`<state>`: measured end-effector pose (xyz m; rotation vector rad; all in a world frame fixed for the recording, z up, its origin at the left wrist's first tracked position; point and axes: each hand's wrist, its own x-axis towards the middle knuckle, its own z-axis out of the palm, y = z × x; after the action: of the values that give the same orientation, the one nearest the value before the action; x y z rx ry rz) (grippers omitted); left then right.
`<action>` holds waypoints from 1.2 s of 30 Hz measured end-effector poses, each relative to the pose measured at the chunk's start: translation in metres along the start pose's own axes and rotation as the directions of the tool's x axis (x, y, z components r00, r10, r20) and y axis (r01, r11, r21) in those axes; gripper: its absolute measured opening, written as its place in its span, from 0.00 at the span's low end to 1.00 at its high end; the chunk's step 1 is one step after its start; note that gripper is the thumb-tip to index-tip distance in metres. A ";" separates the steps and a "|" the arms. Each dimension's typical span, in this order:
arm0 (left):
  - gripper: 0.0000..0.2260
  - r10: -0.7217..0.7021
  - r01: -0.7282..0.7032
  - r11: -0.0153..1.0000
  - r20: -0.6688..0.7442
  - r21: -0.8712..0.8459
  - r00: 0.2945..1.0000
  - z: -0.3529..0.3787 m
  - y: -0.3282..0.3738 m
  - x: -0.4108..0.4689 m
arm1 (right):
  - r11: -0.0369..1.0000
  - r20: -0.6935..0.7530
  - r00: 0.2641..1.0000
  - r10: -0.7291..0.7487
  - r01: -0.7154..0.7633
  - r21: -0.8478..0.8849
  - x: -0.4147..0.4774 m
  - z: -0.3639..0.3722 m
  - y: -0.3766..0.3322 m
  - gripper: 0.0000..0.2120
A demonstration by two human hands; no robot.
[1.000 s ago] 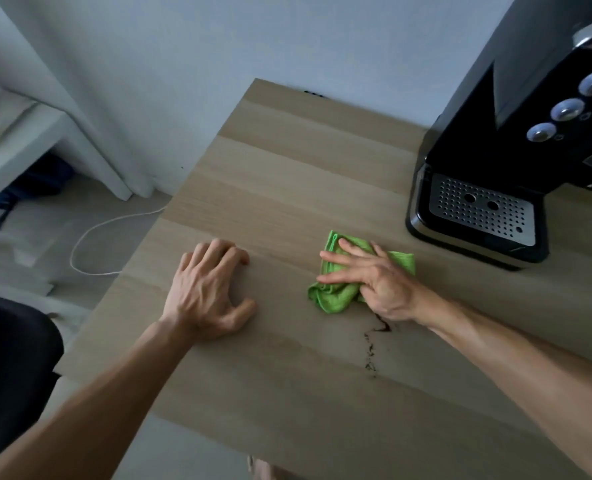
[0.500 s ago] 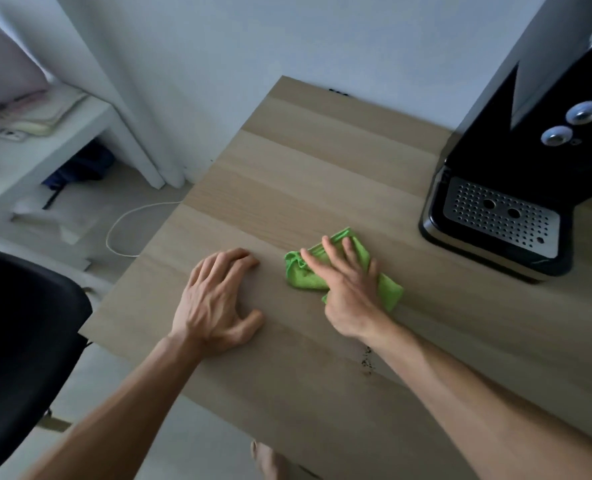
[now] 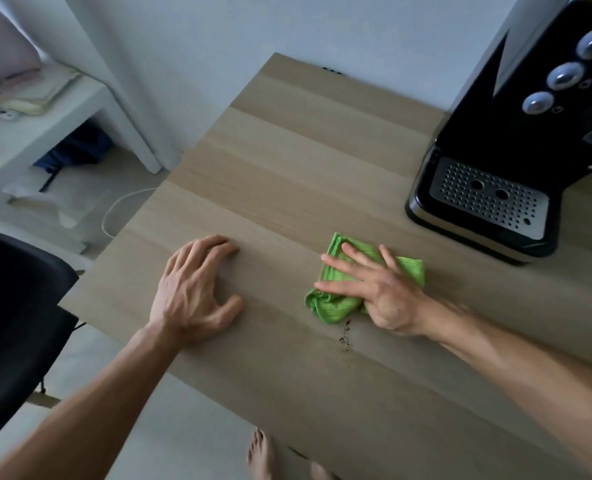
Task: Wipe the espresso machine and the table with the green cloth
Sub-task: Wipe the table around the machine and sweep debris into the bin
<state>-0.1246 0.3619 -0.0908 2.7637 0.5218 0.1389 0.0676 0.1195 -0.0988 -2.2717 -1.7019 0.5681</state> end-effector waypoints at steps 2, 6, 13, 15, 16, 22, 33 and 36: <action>0.34 0.010 -0.010 1.000 0.007 -0.009 1.000 0.000 -0.002 0.000 | 0.988 -0.068 0.987 0.147 -0.143 0.049 -0.018 0.002 0.001 0.33; 0.34 0.019 -0.019 1.000 0.015 -0.024 1.000 -0.001 -0.004 0.000 | 0.847 -0.171 0.830 0.530 -0.511 0.149 -0.037 0.011 -0.023 0.37; 0.34 0.026 -0.026 0.999 0.008 -0.028 1.000 -0.002 -0.004 0.001 | 0.551 -0.175 0.523 0.834 -0.782 0.292 0.007 0.027 -0.087 0.40; 0.34 0.038 -0.038 0.999 -0.004 -0.032 0.999 -0.002 -0.006 0.001 | 0.582 -0.195 0.548 0.813 -0.761 0.287 0.011 0.032 -0.099 0.41; 0.34 0.043 -0.043 0.998 -0.008 -0.037 0.999 -0.002 -0.006 0.001 | 0.616 -0.196 0.584 0.788 -0.740 0.270 0.011 0.034 -0.103 0.41; 0.34 0.053 -0.054 0.998 -0.010 -0.041 0.999 -0.001 -0.005 0.000 | 0.876 -0.113 0.870 0.479 -0.467 0.118 -0.019 0.035 -0.100 0.39; 0.34 0.024 -0.024 1.000 -0.025 -0.007 0.999 0.005 0.020 -0.036 | 0.902 -0.268 0.862 0.431 -0.406 0.147 -0.082 0.053 -0.083 0.32; 0.35 0.061 -0.061 0.998 -0.001 0.010 0.998 0.011 0.033 -0.050 | 0.738 -0.277 0.684 0.675 -0.637 0.225 -0.070 0.064 -0.120 0.35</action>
<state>-0.1576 0.3112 -0.0920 2.7905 0.4397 0.1526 -0.0817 0.0848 -0.0942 -2.6717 -0.6297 0.3382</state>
